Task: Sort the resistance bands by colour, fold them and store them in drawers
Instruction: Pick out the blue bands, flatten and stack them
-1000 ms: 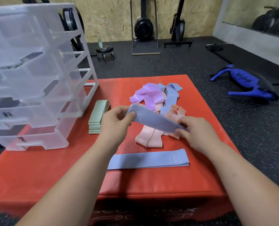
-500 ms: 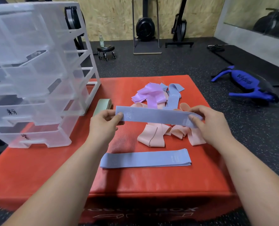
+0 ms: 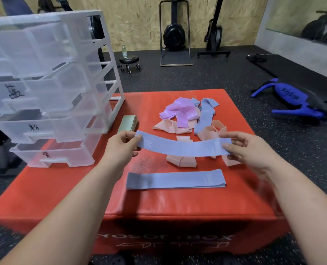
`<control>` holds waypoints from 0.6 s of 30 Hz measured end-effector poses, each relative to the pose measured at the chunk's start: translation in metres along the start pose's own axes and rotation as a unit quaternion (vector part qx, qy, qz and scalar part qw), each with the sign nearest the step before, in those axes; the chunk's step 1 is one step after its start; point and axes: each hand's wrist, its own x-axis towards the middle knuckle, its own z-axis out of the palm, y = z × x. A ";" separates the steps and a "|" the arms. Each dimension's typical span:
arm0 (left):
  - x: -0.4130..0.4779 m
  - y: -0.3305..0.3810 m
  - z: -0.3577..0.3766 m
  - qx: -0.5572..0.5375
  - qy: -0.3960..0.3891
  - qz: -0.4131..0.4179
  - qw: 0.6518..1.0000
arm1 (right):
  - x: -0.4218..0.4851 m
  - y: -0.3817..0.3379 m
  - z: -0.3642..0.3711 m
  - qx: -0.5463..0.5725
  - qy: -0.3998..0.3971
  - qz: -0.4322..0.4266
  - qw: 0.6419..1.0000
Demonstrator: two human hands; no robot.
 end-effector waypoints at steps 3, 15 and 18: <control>-0.005 -0.001 -0.011 -0.021 -0.004 -0.024 0.999 | -0.005 0.003 -0.002 0.010 0.048 0.010 0.999; -0.031 -0.025 -0.042 0.278 -0.035 0.013 0.960 | -0.024 0.015 0.010 -0.158 0.037 0.005 0.987; -0.032 -0.027 -0.044 0.343 -0.024 0.033 0.939 | -0.021 0.023 0.014 -0.226 0.027 -0.002 0.974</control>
